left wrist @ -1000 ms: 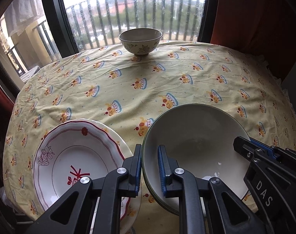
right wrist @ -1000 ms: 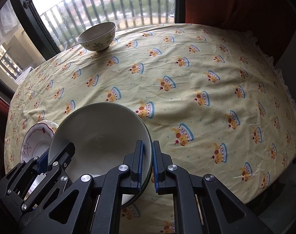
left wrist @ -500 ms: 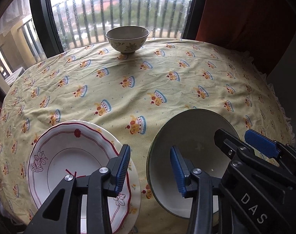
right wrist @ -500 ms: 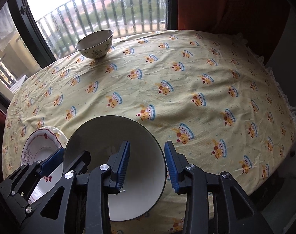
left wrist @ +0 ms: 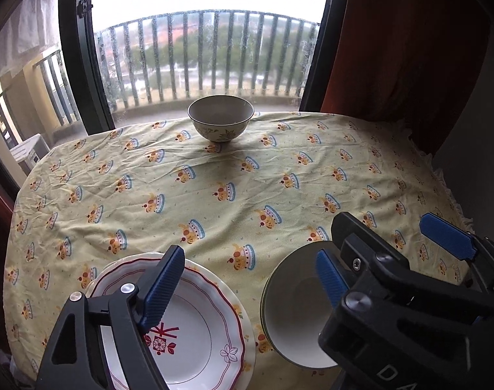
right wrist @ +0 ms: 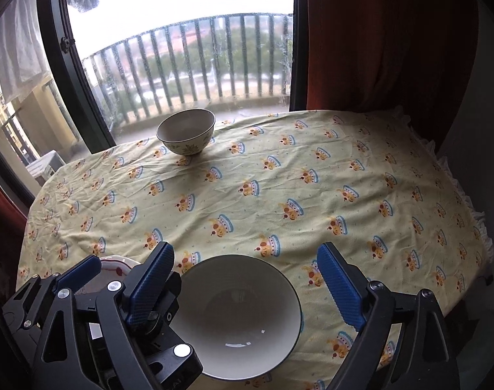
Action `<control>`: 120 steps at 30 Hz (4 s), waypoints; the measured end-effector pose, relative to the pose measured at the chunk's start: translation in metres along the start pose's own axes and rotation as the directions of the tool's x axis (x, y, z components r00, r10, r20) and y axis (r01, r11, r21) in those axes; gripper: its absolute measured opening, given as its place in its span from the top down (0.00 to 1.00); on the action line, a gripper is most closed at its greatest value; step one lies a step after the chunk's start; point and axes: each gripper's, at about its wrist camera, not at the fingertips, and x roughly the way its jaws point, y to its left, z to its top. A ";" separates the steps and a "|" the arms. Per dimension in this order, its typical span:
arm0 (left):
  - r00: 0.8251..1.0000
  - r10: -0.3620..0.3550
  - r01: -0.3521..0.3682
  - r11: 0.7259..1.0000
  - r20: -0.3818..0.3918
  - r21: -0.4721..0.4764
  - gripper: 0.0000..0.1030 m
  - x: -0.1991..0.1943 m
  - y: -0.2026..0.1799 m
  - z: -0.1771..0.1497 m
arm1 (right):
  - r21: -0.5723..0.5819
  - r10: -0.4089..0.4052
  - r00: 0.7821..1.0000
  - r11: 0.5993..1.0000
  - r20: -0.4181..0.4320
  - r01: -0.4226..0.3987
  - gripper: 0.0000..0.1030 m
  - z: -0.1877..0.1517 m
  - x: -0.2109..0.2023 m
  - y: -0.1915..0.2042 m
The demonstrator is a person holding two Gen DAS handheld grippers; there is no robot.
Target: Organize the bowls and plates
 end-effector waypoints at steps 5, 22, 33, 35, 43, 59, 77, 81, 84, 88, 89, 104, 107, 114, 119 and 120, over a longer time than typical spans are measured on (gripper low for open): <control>0.998 0.047 -0.046 0.999 0.036 -0.020 0.17 -0.003 0.003 0.018 | -0.003 0.055 0.998 0.998 0.021 -0.055 0.11 0.018 0.001 0.003; 0.965 0.253 -0.246 0.964 0.063 -0.105 0.17 0.028 0.011 0.084 | -0.132 0.134 0.991 0.983 0.015 -0.131 0.10 0.099 0.048 0.010; 0.952 0.303 -0.292 0.940 0.040 -0.175 0.17 0.069 0.019 0.121 | -0.216 0.188 0.982 0.959 -0.004 -0.184 0.10 0.146 0.098 0.013; 0.956 0.289 -0.275 0.944 0.051 -0.185 0.17 0.075 0.020 0.128 | -0.224 0.201 0.980 0.954 -0.006 -0.197 0.10 0.153 0.106 0.014; 0.922 0.385 -0.365 0.899 0.038 -0.244 0.22 0.099 0.026 0.151 | -0.273 0.218 0.976 0.940 0.022 -0.204 0.10 0.183 0.140 0.020; 0.891 0.453 -0.433 0.867 0.028 -0.245 0.34 0.171 0.052 0.188 | -0.287 0.258 0.966 0.926 0.004 -0.246 0.10 0.214 0.225 0.044; 0.913 0.407 -0.398 0.889 -0.009 -0.226 0.69 0.233 0.067 0.203 | -0.172 0.253 0.965 0.949 -0.075 -0.263 0.45 0.224 0.300 0.047; 0.927 0.374 -0.367 0.902 -0.012 -0.228 0.77 0.236 0.061 0.201 | -0.182 0.256 0.963 0.946 -0.086 -0.268 0.63 0.222 0.308 0.048; 0.924 0.381 -0.376 0.896 -0.026 -0.238 0.80 0.238 0.062 0.197 | -0.173 0.275 0.954 0.941 -0.118 -0.292 0.73 0.220 0.313 0.046; 0.924 0.381 -0.377 0.897 -0.028 -0.233 0.82 0.237 0.061 0.192 | -0.177 0.261 0.959 0.944 -0.115 -0.278 0.74 0.215 0.310 0.044; 0.925 0.379 -0.375 0.897 -0.029 -0.236 0.82 0.236 0.061 0.192 | -0.177 0.258 0.960 0.945 -0.112 -0.275 0.75 0.213 0.309 0.043; 0.938 0.338 -0.346 0.909 -0.073 -0.233 0.83 0.215 0.057 0.182 | -0.183 0.241 0.962 0.948 -0.127 -0.261 0.75 0.207 0.286 0.040; 0.941 0.331 -0.337 0.916 -0.064 -0.219 0.83 0.206 0.052 0.177 | -0.175 0.236 0.964 0.951 -0.125 -0.255 0.75 0.202 0.274 0.035; 0.953 0.300 -0.303 0.930 -0.047 -0.207 0.83 0.181 0.038 0.164 | -0.155 0.208 0.971 0.962 -0.115 -0.224 0.75 0.189 0.243 0.022; 0.959 0.283 -0.283 0.942 -0.026 -0.179 0.83 0.153 0.032 0.158 | -0.133 0.191 0.977 0.970 -0.095 -0.203 0.75 0.181 0.212 0.017; 0.960 0.279 -0.278 0.947 -0.019 -0.164 0.83 0.148 0.030 0.157 | -0.128 0.187 0.978 0.972 -0.090 -0.198 0.75 0.179 0.206 0.016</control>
